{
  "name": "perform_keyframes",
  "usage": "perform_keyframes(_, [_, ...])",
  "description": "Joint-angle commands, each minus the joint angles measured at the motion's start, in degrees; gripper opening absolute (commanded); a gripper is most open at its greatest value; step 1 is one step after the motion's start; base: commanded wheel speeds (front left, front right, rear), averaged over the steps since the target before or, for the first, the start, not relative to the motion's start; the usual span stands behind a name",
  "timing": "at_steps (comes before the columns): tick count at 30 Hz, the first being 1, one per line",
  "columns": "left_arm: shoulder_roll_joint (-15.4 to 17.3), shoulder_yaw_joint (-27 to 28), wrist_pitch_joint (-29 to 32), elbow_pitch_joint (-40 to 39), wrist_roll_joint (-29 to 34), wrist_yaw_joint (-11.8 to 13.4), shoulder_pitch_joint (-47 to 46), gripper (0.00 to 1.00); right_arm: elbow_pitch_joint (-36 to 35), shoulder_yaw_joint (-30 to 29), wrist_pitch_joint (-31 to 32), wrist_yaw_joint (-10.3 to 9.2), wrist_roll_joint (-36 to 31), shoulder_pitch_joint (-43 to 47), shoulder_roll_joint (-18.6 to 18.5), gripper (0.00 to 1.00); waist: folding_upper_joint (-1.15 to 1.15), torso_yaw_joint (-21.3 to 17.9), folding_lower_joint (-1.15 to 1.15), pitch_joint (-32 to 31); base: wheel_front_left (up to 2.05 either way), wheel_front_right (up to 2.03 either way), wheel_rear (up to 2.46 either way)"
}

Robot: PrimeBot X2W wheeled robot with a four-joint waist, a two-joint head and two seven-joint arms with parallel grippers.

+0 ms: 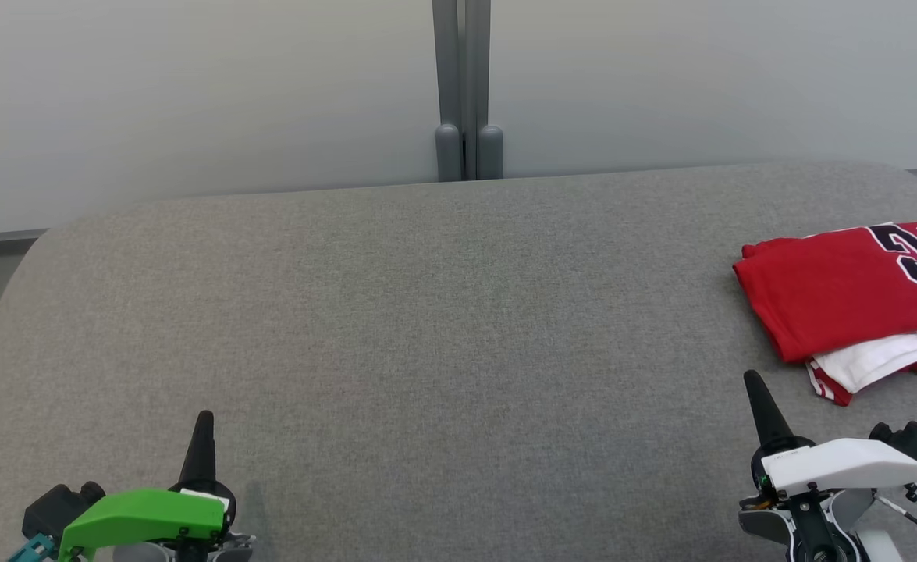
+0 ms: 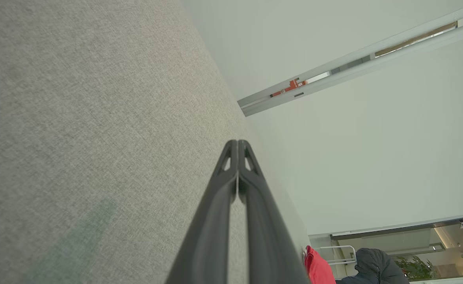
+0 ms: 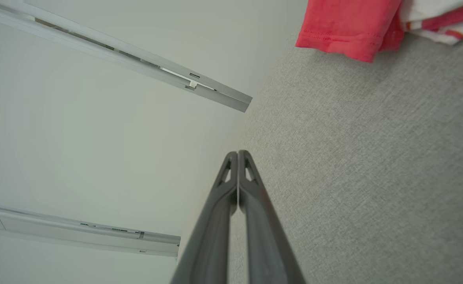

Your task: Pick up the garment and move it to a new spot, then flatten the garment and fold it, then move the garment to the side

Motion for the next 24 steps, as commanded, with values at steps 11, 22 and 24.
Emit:
perform_keyframes(11, [0.17, 1.77, 1.84, -1.25, -6.29, -1.29, -2.15, 0.00, -1.17, -1.15, 1.79, -0.03, 6.84, -1.85, -0.26, 0.00, 0.00, -0.08, 0.00, 0.50, 0.00, 0.00, 0.00])
perform_keyframes(22, [0.18, 2.91, 3.34, -1.73, -11.13, -2.10, -2.67, 0.00, -1.55, -1.93, 3.19, -0.04, 12.16, -2.35, -0.28, 0.00, 0.00, -0.15, 0.00, 0.99, 0.00, 0.00, 0.00])
perform_keyframes(24, [0.19, 3.11, 3.48, -1.83, -11.96, -2.21, -2.81, 0.00, -1.63, -2.07, 3.42, -0.04, 13.09, -2.43, -0.28, 0.00, 0.00, -0.17, 0.00, 1.07, 0.00, 0.00, 0.00])
